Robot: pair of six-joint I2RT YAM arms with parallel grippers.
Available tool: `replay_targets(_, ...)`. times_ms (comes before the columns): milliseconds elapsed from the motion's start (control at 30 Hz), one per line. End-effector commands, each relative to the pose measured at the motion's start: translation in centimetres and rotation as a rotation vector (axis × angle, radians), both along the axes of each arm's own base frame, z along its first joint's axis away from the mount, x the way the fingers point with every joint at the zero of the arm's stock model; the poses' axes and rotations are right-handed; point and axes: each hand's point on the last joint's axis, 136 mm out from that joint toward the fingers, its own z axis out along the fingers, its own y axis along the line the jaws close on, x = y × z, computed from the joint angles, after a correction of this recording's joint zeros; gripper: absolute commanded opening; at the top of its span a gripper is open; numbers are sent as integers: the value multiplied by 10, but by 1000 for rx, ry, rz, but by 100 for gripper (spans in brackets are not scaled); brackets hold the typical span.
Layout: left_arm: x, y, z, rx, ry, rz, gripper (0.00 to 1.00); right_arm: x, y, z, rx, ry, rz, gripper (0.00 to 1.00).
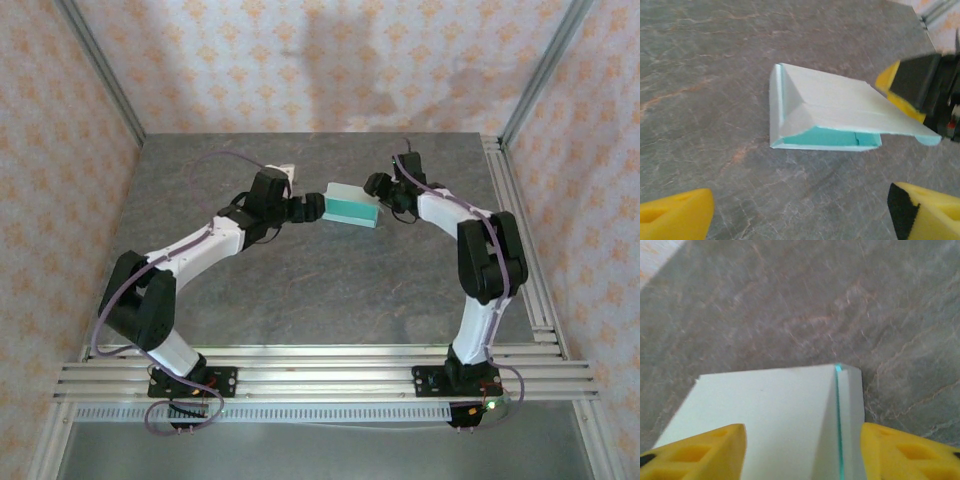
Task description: Fold the paper box
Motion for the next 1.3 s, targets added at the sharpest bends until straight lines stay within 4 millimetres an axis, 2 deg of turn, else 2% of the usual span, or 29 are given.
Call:
replay_targets(0, 17, 24, 9, -67, -27, 127, 92, -10, 2, -14, -39, 75, 82, 53)
replay_targets(67, 24, 35, 2, -114, -3, 189, 99, -8, 3, -18, -60, 63, 113, 48)
replay_targets(233, 31, 50, -9, -113, 17, 252, 100, -3, 11, -26, -93, 40, 242, 40)
replay_targets(400, 38, 47, -30, -69, 118, 224, 100, -3, 30, -35, -68, 73, 409, 39)
replay_targets(533, 40, 41, -52, -45, 214, 207, 98, 2, 35, -32, -49, 78, 424, 39)
replay_targets(633, 44, 26, -61, -108, 257, 168, 90, 5, 37, -27, -20, 60, 402, 38)
replay_targets(733, 48, 1, -73, -177, 321, 76, 84, 3, 41, -26, 10, 62, 401, 39)
replay_targets(833, 49, -13, -87, -189, 374, 43, 75, 0, 40, -28, 14, 70, 399, 39)
replay_targets(933, 48, -15, -99, -173, 417, 39, 64, -4, 39, -30, 10, 73, 399, 40)
replay_targets(1133, 42, -8, -122, -138, 463, 69, 34, -5, 36, -27, -4, 66, 390, 40)
replay_targets(1200, 40, -7, -126, -136, 472, 73, 29, -5, 36, -25, -3, 64, 390, 40)
replay_targets(1267, 38, -7, -129, -136, 478, 73, 29, -5, 35, -22, -2, 57, 389, 40)
